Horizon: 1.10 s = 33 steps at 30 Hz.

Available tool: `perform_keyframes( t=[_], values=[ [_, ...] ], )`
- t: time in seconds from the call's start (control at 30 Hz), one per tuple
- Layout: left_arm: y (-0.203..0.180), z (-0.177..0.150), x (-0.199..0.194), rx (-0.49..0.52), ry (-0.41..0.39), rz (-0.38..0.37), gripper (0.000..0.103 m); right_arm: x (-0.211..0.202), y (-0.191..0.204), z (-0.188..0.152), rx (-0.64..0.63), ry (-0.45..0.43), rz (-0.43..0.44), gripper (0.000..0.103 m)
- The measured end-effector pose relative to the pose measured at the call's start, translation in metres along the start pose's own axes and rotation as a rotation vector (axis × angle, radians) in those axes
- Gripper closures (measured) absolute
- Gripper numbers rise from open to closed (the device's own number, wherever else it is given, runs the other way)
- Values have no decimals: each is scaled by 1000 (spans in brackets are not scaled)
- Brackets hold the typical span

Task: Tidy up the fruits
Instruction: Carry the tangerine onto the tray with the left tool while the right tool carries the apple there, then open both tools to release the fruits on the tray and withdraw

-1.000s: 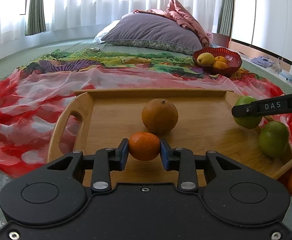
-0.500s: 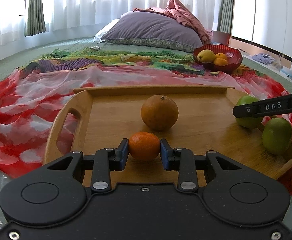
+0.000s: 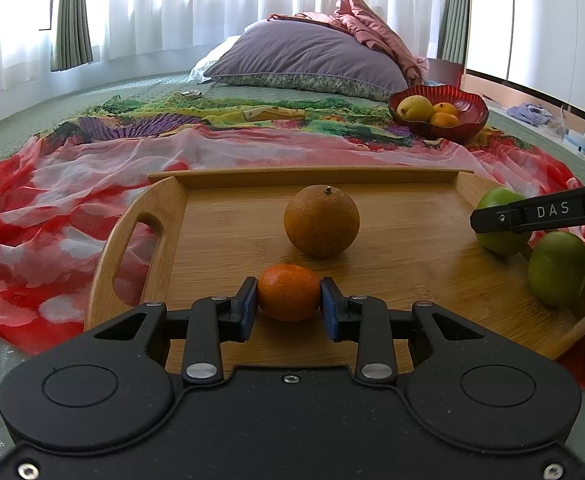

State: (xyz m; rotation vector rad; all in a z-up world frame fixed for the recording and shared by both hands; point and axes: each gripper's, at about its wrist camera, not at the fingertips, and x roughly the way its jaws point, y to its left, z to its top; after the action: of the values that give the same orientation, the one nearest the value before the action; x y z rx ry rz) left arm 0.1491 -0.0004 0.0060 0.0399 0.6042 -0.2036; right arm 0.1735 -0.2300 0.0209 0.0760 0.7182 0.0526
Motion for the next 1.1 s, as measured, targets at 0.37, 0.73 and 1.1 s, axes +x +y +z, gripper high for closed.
perform_keyframes(
  t=[0.37, 0.73, 1.1],
  values=[
    [0, 0, 1, -2, 5, 1, 71, -1, 0, -1, -4, 1, -1, 42],
    [2, -1, -4, -2, -2, 10, 49, -6, 2, -4, -33, -7, 7, 29],
    [2, -4, -26, -4, -6, 0, 26, -30, 9, -8, -102, -66, -7, 19]
  ],
)
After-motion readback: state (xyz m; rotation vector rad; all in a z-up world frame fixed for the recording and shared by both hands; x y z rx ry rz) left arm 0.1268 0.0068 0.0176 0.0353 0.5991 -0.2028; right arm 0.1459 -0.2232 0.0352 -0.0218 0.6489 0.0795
